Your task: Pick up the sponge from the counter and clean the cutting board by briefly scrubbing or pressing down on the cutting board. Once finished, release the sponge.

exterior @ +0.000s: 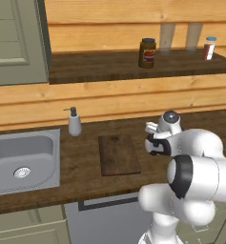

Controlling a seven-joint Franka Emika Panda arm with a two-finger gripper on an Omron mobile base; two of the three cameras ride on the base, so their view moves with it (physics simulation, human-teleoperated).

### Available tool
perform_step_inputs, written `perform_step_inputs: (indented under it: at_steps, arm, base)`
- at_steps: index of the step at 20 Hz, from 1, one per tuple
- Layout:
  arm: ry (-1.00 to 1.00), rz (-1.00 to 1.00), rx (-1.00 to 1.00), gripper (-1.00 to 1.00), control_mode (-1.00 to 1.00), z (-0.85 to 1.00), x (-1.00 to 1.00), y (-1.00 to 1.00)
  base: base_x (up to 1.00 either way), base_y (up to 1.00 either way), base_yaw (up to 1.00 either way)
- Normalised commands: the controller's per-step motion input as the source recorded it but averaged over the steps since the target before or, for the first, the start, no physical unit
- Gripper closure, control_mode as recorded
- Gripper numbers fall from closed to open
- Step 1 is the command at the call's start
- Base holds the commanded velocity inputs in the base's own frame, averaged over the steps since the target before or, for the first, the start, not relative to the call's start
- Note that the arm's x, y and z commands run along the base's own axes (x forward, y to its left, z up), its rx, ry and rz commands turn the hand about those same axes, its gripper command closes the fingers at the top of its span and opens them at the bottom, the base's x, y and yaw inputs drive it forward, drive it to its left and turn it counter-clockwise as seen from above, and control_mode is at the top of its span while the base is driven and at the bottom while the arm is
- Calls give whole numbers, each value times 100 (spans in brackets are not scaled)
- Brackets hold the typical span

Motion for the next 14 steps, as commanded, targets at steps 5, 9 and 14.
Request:
perform_step_inputs:
  at_steps: [5,9,14]
  arm:
    - [0,0,0,-100,-100,-11,0,0]
    - [0,0,0,-100,-100,-2,0,0]
    - [0,0,0,-100,-100,16,-6,0]
  base:
    - [0,0,0]
    - [0,0,0]
    - [0,0,0]
